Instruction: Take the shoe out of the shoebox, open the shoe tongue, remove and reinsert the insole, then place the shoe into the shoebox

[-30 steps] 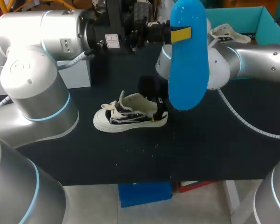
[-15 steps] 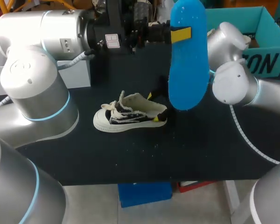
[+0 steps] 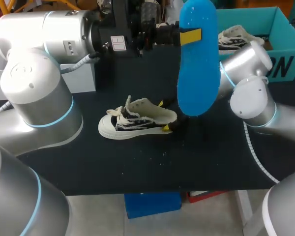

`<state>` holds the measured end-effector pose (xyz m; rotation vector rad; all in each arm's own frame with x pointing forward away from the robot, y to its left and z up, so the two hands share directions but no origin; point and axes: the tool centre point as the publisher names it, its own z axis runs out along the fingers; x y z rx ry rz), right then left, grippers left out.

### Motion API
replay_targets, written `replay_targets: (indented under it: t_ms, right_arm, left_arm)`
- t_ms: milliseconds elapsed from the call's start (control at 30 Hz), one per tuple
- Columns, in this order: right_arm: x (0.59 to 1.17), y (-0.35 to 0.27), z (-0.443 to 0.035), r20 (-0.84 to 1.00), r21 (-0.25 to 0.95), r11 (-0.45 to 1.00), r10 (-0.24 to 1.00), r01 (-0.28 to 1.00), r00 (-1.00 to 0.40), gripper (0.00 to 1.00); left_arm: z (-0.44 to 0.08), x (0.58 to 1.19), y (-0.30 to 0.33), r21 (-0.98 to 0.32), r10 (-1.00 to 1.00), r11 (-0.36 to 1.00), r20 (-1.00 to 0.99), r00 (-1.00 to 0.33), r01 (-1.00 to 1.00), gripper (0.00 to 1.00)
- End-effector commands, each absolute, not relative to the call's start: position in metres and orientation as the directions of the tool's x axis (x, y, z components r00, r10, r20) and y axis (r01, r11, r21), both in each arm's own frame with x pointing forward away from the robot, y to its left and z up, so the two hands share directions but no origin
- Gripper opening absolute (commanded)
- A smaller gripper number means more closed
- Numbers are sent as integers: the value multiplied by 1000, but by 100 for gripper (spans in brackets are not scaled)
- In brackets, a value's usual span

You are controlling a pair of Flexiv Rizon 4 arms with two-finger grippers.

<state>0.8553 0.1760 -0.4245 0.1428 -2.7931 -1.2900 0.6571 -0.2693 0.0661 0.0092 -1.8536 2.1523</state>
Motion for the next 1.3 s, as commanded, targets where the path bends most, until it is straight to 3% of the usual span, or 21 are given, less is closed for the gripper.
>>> replay_targets:
  t_ms: [33,400,700,967,1300]
  right_arm:
    - [854,174,-433,26,803,594,-102,-40,-994,100]
    - [851,171,-441,46,803,595,-110,-29,-993,100]
    - [857,155,-424,26,702,710,-115,-64,-993,100]
    - [867,145,-398,68,430,897,-148,-105,-987,100]
    - [881,155,-359,-4,116,986,-120,-120,-993,100]
  left_arm:
    - [65,656,-271,-966,218,-125,197,-956,-228,0]
    - [65,656,-271,-966,218,-125,197,-956,-228,0]
    - [65,656,-271,-966,218,-125,197,-956,-228,0]
    - [65,656,-271,-966,218,-125,197,-956,-228,0]
    - [65,656,-271,-966,218,-125,197,-956,-228,0]
